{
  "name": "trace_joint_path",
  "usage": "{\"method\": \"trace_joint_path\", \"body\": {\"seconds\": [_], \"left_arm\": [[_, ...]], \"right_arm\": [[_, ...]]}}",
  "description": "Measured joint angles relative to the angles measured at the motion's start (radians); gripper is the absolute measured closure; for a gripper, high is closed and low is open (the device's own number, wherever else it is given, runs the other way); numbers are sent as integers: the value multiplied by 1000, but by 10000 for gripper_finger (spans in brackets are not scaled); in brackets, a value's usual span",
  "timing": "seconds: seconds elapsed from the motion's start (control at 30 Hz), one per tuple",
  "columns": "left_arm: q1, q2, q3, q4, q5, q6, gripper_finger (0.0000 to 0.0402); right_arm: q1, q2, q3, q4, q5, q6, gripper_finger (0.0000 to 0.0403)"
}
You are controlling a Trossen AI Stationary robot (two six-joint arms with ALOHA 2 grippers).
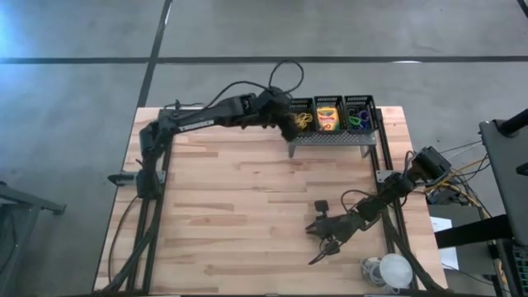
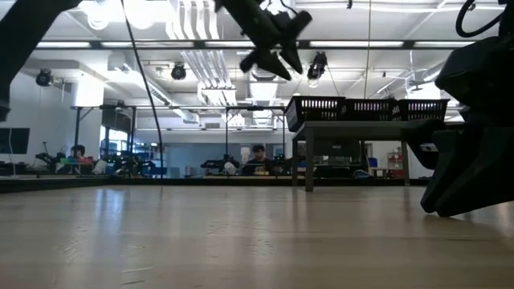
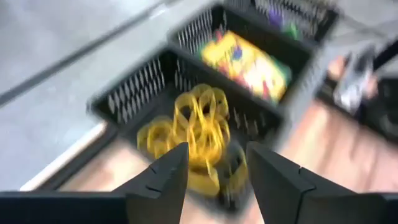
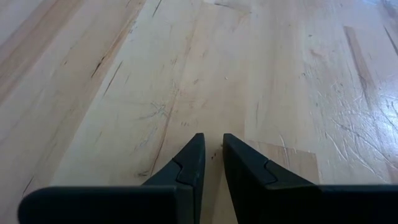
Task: Pick & Place Office Desk Supplies
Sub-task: Return to Home Position
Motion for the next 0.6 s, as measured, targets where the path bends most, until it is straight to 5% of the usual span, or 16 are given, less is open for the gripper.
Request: {"method": "trace_joint_path", "body": {"seconds": [0.13, 0.27, 0.6], "left_arm": [[-47, -74, -41, -118, 0, 0, 243], [-142, -162, -227, -38, -38, 1, 259], [-415, -345, -840, 653, -114, 1, 275]], "right_arm": [[14, 0, -5, 12, 10, -4, 346], [30, -1, -27, 63, 17, -16, 346], [27, -191, -197, 282, 9, -32, 349]]}}
